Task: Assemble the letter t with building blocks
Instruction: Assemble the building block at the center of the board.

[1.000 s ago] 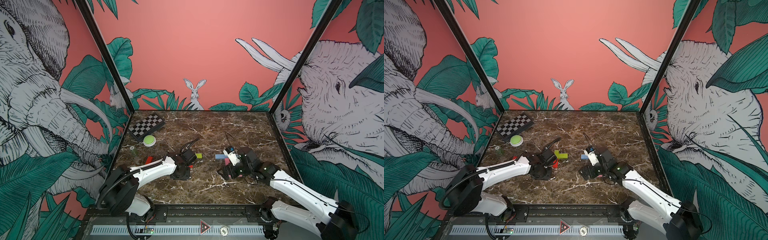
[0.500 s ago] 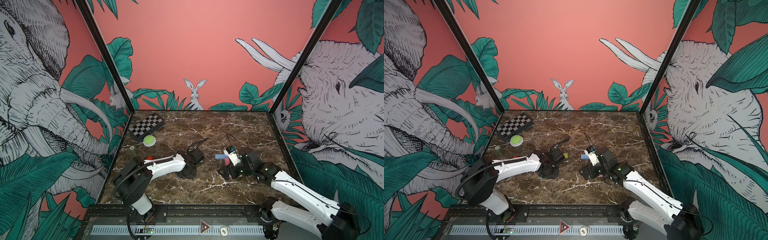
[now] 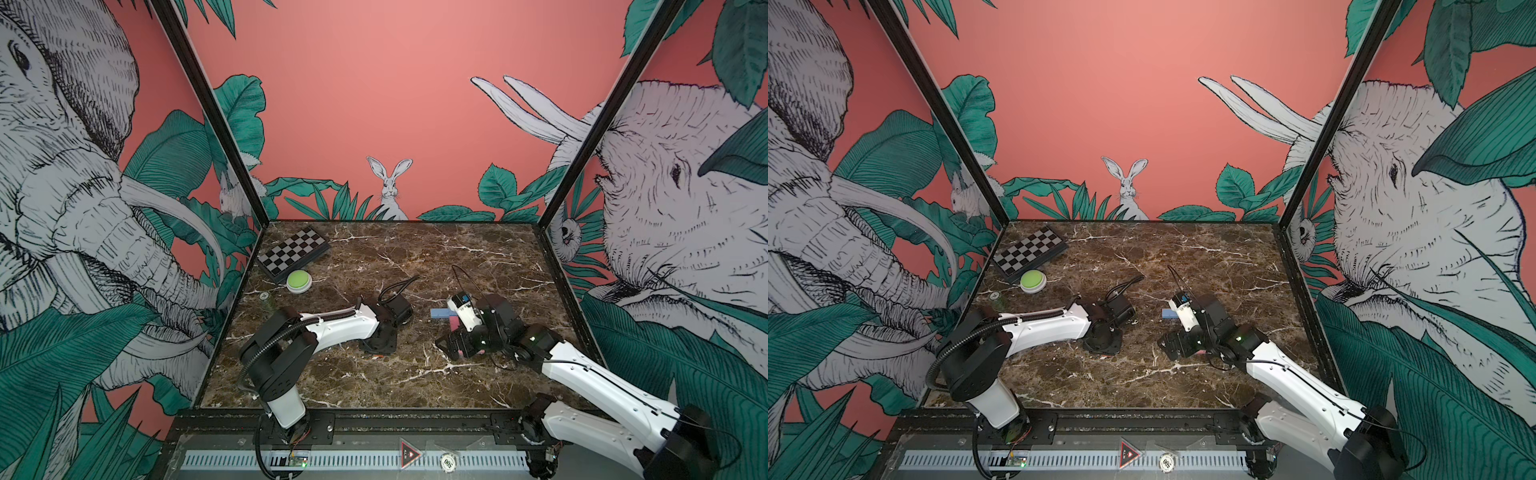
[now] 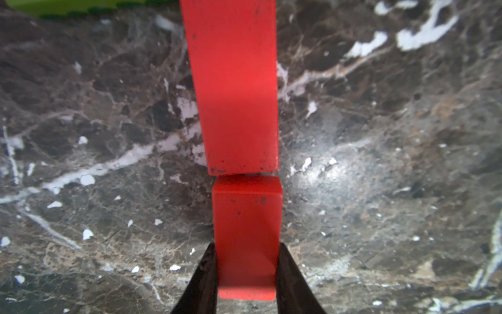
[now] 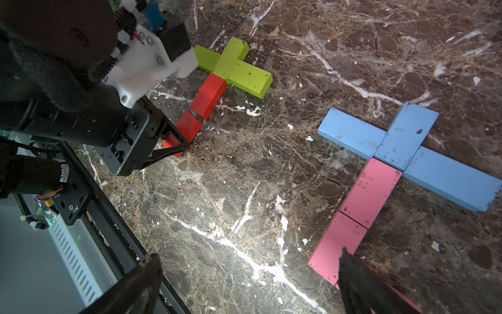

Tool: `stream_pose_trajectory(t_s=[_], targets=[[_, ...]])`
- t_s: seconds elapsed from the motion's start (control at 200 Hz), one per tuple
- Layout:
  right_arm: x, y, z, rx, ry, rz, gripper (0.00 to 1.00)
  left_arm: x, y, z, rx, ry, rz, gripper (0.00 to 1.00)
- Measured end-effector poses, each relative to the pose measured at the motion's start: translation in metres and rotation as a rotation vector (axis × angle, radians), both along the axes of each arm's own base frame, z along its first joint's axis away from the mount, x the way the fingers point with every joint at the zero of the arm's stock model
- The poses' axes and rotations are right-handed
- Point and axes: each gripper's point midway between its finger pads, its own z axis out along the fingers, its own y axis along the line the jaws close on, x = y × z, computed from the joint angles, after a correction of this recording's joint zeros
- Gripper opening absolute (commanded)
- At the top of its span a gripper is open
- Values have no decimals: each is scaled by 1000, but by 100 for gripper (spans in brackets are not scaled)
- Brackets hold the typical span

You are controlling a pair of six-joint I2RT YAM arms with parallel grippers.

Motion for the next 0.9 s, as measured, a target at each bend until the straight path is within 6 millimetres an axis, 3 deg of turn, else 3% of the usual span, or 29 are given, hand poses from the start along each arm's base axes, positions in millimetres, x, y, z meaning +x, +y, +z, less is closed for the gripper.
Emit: stream_pose_trajectory(t_s=[0.425, 0.9], targets=[[0, 0, 0, -1, -1, -1, 98, 5, -3, -4, 16, -3, 2, 44], [0, -1, 0, -3, 1, -1, 98, 15, -5, 3, 29, -43, 3, 40]])
